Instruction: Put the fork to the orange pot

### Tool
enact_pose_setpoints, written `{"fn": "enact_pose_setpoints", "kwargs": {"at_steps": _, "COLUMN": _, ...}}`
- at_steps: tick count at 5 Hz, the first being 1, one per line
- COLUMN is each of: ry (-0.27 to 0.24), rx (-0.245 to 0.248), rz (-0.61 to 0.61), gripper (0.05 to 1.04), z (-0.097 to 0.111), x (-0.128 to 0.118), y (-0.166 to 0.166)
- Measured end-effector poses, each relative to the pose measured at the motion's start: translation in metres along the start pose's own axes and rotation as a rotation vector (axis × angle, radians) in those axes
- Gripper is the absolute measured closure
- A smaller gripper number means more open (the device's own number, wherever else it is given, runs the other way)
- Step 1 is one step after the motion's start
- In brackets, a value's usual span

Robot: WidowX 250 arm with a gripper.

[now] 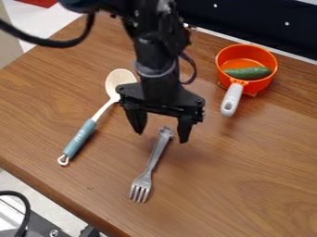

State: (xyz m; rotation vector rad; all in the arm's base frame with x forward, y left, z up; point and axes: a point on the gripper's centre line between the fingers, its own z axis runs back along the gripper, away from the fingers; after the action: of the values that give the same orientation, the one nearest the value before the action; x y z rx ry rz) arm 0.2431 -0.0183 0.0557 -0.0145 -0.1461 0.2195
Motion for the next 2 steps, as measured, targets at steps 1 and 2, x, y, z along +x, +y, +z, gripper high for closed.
{"fn": "enact_pose_setpoints", "kwargs": {"at_steps": 1, "ry": 0.054, "rx": -0.022, "rz": -0.007, "gripper": 0.086, "z": -0.0079, "x": -0.0047, "y": -0.0008}}
{"fn": "enact_pose_setpoints", "kwargs": {"at_steps": 2, "ry": 0.066, "rx": -0.059, "rz": -0.011, "gripper": 0.086, "z": -0.008, "x": -0.0051, "y": -0.0014}}
